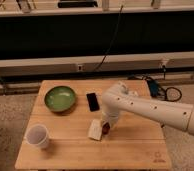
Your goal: Place the pepper on the white sponge
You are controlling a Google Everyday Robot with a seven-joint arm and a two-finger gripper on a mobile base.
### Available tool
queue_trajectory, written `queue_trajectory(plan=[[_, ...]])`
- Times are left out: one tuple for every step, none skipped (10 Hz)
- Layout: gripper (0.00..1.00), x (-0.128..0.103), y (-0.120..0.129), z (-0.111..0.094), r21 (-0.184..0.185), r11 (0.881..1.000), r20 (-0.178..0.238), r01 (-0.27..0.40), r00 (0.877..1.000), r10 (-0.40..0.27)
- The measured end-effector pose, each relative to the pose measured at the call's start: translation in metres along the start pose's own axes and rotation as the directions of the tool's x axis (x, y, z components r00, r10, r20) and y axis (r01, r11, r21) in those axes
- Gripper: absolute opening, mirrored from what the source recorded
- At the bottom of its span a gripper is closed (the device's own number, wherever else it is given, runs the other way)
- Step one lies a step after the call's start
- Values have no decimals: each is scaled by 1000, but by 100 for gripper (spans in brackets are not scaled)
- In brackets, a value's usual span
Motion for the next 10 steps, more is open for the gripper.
queue_trajectory(plan=[[0,-1,-5,-2,5,1000,0,14,1000,-14],[0,-3,-11,-3,9,999,2,31,1000,-31],[0,-5,-15,-3,13,999,5,43,999,-43],[0,-7,-19,-3,21,998,11,57,998,-57],[0,-10,-23,-1,27,997,16,67,998,-67],[0,-11,-25,-1,32,997,20,72,997,-72],[0,-14,-28,1,42,996,28,80,996,-81],[0,-16,-30,3,47,995,33,88,995,-89],[0,-18,-32,3,53,994,37,93,995,-95],[0,-20,-35,4,62,993,40,98,994,-101]])
